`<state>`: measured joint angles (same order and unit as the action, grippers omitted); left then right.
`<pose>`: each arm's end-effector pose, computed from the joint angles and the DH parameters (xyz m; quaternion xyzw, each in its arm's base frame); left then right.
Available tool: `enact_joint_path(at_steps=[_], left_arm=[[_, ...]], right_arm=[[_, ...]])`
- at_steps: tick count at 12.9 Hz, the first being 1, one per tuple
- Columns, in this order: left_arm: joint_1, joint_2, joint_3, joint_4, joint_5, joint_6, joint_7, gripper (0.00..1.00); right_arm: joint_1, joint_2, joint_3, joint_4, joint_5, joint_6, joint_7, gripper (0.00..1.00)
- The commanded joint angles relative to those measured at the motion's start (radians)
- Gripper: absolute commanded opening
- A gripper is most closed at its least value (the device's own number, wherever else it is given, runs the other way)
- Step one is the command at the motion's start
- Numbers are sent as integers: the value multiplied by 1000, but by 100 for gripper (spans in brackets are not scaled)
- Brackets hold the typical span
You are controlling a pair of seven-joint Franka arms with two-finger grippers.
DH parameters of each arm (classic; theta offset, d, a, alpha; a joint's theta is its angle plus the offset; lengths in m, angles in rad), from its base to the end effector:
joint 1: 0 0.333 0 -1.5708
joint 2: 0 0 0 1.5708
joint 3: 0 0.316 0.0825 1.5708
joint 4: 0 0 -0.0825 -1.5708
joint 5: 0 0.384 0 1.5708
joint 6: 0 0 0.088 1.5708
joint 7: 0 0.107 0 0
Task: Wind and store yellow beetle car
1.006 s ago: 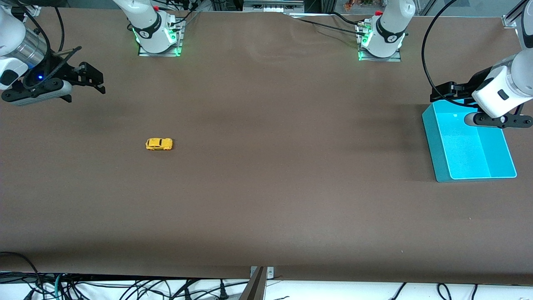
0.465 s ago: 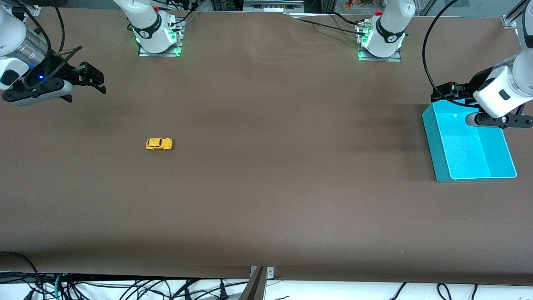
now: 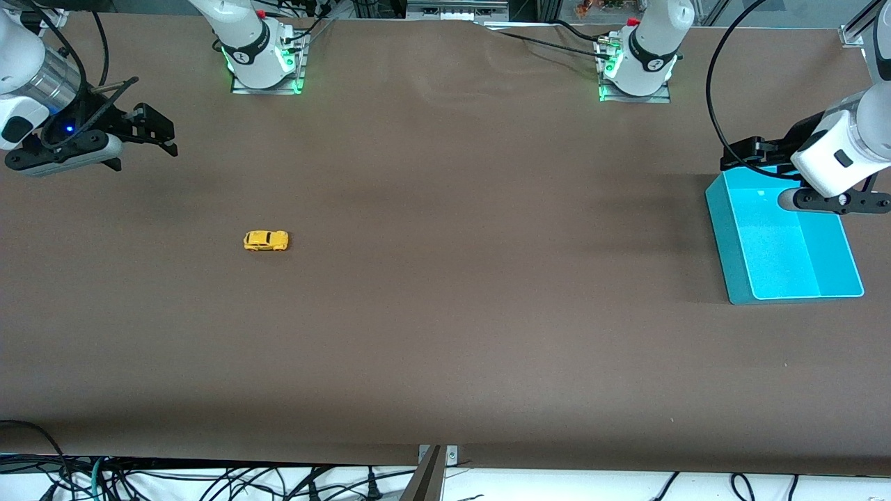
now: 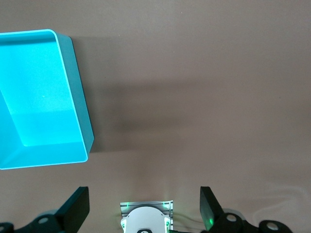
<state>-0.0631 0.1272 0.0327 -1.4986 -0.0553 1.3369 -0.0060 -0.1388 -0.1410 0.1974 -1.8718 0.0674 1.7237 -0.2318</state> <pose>0.5632 -0.0251 0.5698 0.9892 -0.0144 -0.1443 0.0228 0.5159 0.0420 0.5687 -0.9902 -0.1384 0.0031 0.0198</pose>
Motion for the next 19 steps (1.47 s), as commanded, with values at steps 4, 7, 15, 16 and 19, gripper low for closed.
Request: enact_joint_path(at_steps=[4,7,15,16,19], left_arm=[[-3,-6,3,-2,18,-1,24,100],[-3,-6,3,-2,18,-1,24,100],[-3,5,3,18,18,-1,26,100],[-1,8,3,18,18,-1,26,100],[-1,8,3,18,18,-1,26,100]], right_arm=[[-2,8,7,23,2,-19,17,100],[-2,8,7,23,0,-19,17,100],[-2,8,7,23,0,-18,14,100],[-2,8,7,23,0,-18,14,100],[-2,8,7,23,0,-16,16,100]])
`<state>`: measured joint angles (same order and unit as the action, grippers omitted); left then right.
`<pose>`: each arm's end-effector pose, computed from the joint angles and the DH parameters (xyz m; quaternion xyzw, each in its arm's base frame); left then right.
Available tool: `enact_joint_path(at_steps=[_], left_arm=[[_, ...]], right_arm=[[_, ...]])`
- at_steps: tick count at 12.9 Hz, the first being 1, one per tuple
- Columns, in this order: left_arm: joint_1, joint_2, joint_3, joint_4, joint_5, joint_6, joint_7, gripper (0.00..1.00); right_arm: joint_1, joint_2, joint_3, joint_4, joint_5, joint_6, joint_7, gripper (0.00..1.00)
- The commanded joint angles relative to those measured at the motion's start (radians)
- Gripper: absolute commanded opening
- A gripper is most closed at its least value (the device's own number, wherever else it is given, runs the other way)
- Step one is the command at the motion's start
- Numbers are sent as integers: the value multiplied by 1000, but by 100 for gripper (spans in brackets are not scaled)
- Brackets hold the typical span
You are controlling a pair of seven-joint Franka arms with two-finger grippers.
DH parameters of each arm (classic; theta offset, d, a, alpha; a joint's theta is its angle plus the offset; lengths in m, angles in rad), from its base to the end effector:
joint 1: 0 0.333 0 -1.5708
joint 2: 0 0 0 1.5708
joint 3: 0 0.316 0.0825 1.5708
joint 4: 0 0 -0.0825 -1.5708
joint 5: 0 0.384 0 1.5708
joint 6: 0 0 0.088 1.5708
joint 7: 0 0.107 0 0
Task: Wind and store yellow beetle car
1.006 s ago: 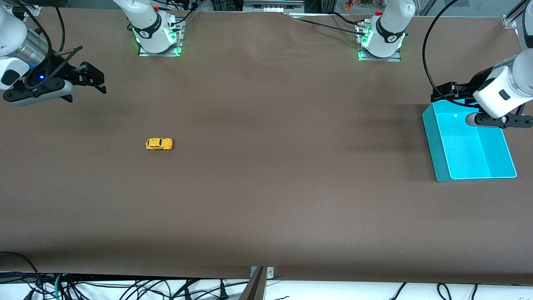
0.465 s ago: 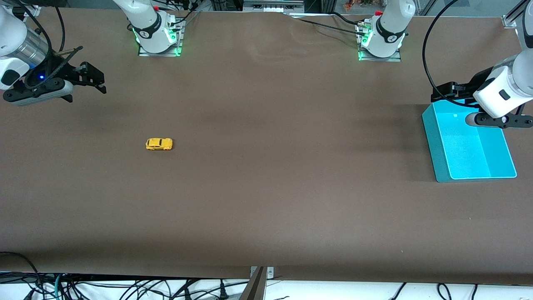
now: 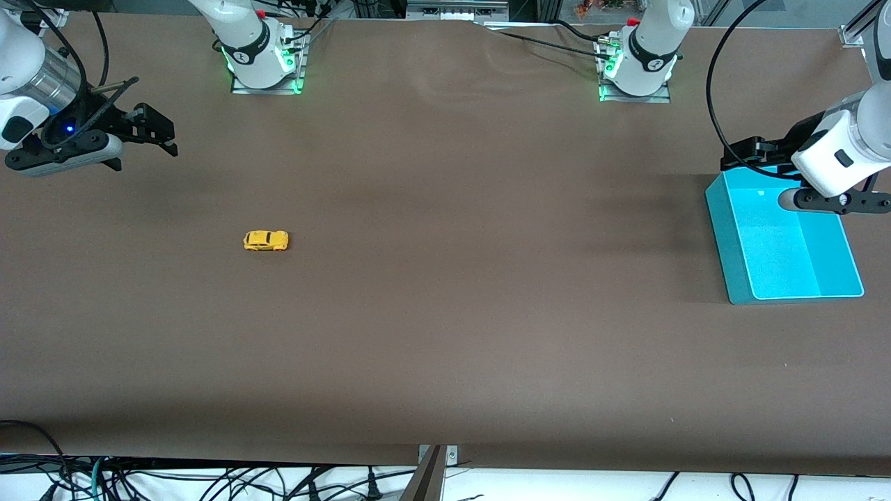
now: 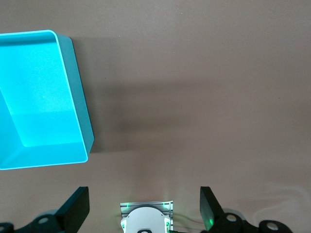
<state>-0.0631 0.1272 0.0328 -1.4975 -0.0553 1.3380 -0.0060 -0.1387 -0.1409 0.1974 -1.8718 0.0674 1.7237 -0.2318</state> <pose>0.5634 -0.0251 0.5704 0.9893 -0.0143 -0.1432 0.0229 0.5159 0.0421 0.5686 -0.9902 -0.1385 0.0032 0.0199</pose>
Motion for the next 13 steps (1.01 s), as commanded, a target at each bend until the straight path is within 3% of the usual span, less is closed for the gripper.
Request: enact_joint_path(at_steps=[1,13], left_arm=[[-1,8,2,17,17,-2,27,100],[0,8,2,19,15,-2,27,100]], right_arm=[[-1,7,7,23,0,-16,16,100],[-2,9,7,14,0,-10,17,100]])
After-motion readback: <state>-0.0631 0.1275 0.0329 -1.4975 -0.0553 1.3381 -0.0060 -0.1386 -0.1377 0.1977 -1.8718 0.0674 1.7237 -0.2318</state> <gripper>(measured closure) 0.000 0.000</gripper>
